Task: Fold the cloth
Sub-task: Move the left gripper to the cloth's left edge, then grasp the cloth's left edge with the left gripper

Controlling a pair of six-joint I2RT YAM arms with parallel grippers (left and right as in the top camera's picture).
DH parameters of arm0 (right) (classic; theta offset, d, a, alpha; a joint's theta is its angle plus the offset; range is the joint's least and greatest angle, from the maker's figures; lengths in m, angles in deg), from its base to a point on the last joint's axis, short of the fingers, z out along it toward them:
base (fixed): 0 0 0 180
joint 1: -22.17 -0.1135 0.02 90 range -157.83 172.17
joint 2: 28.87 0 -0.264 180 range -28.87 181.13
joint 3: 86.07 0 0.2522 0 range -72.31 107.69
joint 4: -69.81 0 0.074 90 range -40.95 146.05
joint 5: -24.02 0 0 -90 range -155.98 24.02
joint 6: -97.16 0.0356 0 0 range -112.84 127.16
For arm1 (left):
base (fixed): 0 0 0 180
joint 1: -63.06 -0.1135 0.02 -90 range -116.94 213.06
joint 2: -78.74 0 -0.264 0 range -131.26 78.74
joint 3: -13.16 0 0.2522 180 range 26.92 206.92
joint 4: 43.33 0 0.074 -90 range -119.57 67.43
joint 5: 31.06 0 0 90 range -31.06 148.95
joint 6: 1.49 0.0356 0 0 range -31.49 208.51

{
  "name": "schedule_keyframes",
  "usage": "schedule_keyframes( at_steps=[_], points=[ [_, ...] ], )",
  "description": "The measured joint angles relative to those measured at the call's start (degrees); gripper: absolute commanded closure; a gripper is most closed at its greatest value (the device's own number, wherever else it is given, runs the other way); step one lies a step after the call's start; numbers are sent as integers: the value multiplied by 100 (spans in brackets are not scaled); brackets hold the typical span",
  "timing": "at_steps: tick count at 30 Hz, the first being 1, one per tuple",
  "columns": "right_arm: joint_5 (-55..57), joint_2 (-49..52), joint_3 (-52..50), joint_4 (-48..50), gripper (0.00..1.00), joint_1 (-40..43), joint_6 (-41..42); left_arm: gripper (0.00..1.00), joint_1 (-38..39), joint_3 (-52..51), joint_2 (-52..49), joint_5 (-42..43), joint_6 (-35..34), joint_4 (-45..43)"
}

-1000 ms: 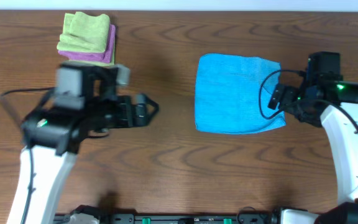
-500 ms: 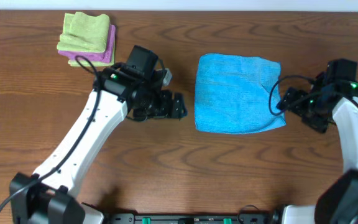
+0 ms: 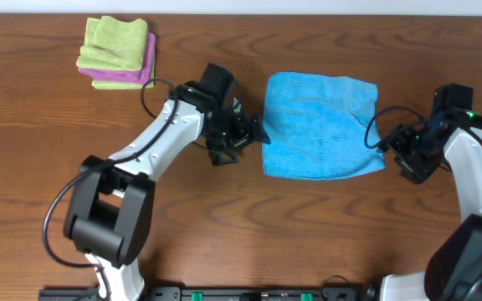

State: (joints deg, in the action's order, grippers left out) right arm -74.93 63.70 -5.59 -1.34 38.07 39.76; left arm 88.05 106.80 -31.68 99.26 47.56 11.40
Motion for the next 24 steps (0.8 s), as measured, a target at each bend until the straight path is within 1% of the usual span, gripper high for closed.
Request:
schedule_keyframes(
  at_steps=[3,8,11,14,24],
  points=[
    [164,0,0,72,38,0,330,3,17,0,-37,125,-393,-264],
    [387,0,0,258,36,0,579,1,20,0,-37,236,-955,-391],
    [527,2,0,350,35,0,627,0,26,0,-39,264,-1152,-369],
    [610,39,0,450,32,0,664,3,70,0,-37,234,-1156,-330],
    [529,586,-9,721,31,0,466,2,389,0,-61,-254,-957,-256]
  ],
)
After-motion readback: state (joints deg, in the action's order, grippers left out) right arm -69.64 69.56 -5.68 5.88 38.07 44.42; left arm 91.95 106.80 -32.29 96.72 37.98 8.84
